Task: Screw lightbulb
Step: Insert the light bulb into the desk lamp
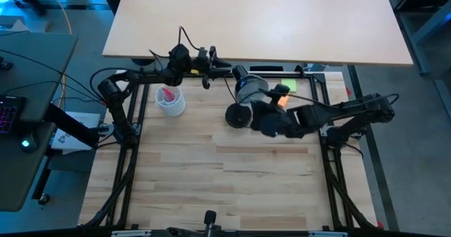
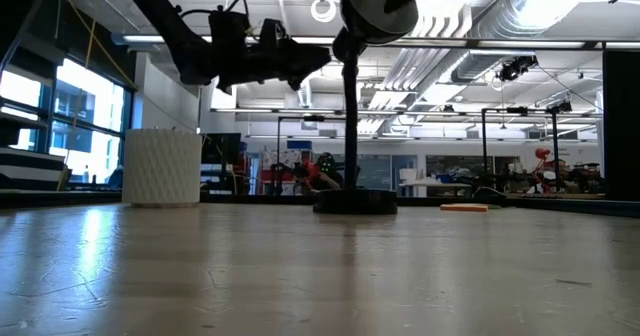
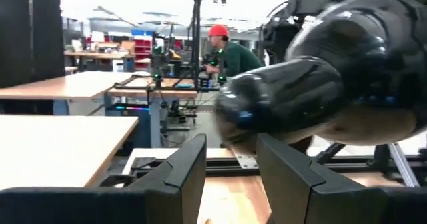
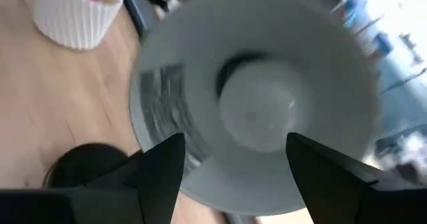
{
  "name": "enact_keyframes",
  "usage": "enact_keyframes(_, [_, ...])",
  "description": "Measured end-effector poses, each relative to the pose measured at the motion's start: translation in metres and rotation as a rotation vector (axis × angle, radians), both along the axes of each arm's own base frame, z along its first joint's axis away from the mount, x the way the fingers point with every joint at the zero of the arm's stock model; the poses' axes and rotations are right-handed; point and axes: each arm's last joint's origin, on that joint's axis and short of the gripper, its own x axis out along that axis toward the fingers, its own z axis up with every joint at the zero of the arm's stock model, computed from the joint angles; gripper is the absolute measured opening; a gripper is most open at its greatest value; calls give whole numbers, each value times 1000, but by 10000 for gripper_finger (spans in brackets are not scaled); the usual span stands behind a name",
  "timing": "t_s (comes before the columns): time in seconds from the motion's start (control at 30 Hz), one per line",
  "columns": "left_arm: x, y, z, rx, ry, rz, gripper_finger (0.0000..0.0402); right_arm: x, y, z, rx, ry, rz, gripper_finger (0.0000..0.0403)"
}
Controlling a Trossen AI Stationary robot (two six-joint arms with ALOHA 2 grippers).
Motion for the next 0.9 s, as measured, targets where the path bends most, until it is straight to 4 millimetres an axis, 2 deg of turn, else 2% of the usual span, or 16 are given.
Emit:
enact_keyframes(0.13, [8,-9,-1,29,4,-15,128,1,-15,-1,37,-42,-70,259])
enact_keyframes(0.37, [14,-17,-5,33,32,-25,128,3,-25,1,104,-110,-91,259])
enact_keyframes(0.6, [17,-20,-6,31,36,1,128,8,-28,5,138,-148,-42,259])
enact_keyframes(0.9, [18,-20,-8,24,54,10,128,8,-24,6,100,-94,4,259])
